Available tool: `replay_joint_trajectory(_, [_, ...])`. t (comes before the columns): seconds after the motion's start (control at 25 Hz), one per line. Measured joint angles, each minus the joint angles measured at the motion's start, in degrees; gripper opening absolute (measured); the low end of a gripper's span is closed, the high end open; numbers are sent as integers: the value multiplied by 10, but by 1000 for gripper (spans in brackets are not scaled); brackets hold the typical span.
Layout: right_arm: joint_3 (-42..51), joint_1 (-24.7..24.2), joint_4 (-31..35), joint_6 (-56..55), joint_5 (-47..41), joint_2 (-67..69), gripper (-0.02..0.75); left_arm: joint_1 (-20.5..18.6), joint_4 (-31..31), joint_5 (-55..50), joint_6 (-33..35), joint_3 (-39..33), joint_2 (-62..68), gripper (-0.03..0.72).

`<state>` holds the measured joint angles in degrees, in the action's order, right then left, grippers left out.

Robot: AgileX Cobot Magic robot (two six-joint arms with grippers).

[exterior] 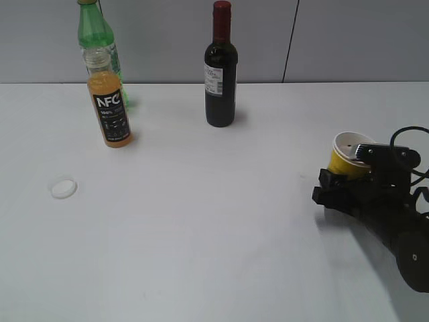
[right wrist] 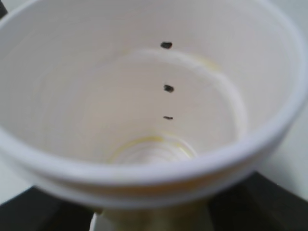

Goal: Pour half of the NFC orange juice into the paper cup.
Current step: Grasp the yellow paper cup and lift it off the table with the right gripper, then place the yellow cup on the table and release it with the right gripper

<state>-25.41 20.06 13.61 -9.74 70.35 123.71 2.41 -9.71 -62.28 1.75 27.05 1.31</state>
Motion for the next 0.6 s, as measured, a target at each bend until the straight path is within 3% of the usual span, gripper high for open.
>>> replay_joint_trajectory(0.2, [20,0,-23,19,-6,-39,456,0,0,0,0,0,0,590])
replay_joint_trajectory(0.6, [5,0,-203,21,-6,-55,455,0,0,0,0,0,0,590])
